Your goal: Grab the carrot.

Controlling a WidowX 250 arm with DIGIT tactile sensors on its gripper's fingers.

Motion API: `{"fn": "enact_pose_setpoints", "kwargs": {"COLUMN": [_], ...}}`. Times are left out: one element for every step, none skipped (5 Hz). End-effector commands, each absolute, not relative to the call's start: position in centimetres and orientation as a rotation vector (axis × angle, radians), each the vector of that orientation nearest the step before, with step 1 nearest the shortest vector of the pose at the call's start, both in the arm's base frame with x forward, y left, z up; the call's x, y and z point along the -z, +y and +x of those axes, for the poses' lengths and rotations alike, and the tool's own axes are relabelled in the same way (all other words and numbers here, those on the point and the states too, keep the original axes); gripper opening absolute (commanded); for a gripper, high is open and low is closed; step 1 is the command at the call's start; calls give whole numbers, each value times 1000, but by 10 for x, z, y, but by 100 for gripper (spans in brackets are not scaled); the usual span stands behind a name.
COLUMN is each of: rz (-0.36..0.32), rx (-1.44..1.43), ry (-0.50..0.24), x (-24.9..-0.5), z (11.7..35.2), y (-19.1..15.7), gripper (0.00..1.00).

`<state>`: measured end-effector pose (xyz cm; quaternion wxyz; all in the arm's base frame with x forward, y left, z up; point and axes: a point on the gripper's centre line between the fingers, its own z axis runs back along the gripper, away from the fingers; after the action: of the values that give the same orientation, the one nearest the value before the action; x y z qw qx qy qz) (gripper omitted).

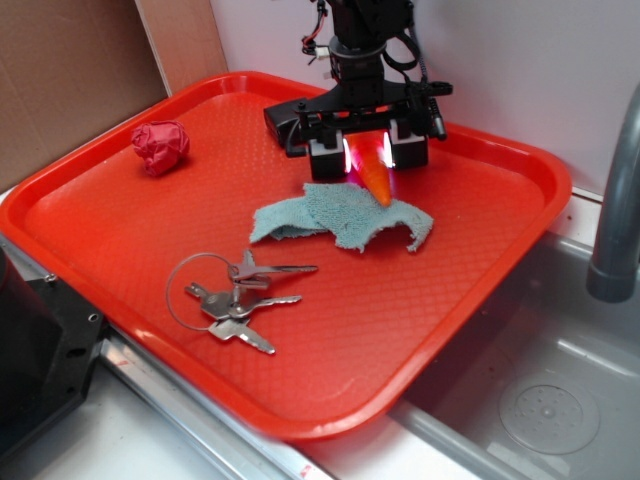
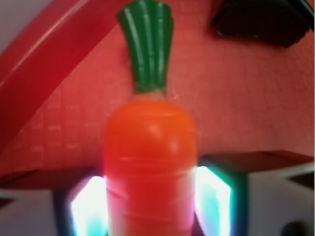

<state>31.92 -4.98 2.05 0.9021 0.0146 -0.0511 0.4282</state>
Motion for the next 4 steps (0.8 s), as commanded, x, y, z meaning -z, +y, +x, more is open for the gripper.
{"fn": "enact_pose_setpoints", "kwargs": {"rz": [-20, -1, -26, 12], "rx": [-698, -491, -375, -281], "ry": [-212, -175, -141, -141], "x": [-85, -116, -139, -160], "z": [314, 302, 283, 257], "y": [-49, -53, -50, -51], "gripper": [0, 0, 0, 0]}}
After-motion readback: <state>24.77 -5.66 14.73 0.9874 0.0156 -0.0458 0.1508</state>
